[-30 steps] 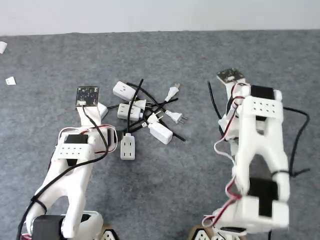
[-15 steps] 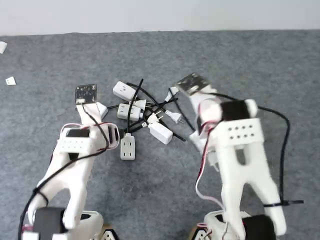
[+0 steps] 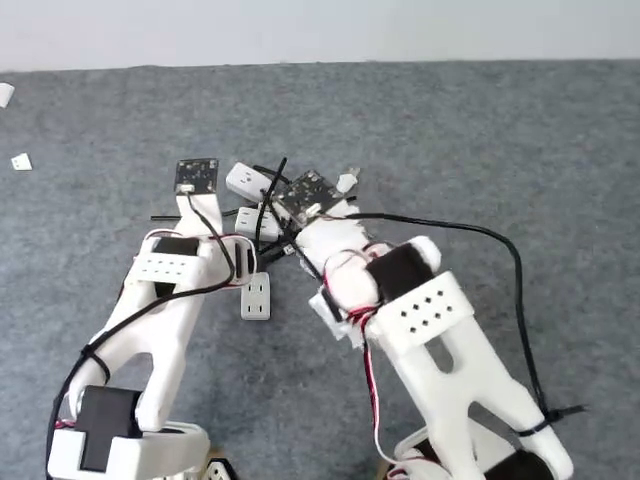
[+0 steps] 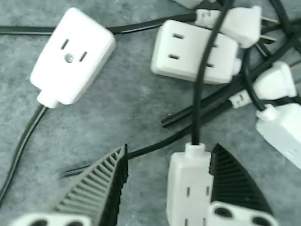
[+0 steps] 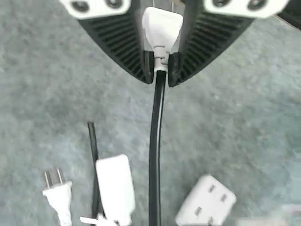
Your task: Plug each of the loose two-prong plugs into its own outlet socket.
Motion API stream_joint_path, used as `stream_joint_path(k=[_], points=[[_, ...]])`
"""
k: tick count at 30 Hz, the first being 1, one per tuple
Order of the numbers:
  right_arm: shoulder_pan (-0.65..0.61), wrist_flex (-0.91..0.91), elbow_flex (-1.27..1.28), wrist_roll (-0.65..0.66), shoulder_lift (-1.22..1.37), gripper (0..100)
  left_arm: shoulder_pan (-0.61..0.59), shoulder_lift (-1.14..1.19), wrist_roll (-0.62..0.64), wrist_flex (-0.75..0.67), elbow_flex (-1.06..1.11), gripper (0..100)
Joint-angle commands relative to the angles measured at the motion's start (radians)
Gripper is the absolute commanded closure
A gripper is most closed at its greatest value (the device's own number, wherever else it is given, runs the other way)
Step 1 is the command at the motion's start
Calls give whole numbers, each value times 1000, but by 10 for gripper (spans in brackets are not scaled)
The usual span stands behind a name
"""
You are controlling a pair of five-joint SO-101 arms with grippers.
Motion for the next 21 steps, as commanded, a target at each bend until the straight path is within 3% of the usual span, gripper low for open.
stream_joint_path(k=[1, 6, 16, 21], points=[[-42, -76, 18, -54, -25, 988, 34, -6, -25, 9, -31, 739], [-70, -148, 84, -68, -25, 988, 40, -46, -28, 34, -24, 739], [-148, -242, 175, -84, -24, 988, 130, -443, -89, -63, 274, 739], [-150, -242, 175, -89, -24, 988, 133, -505, -89, -61, 305, 737]])
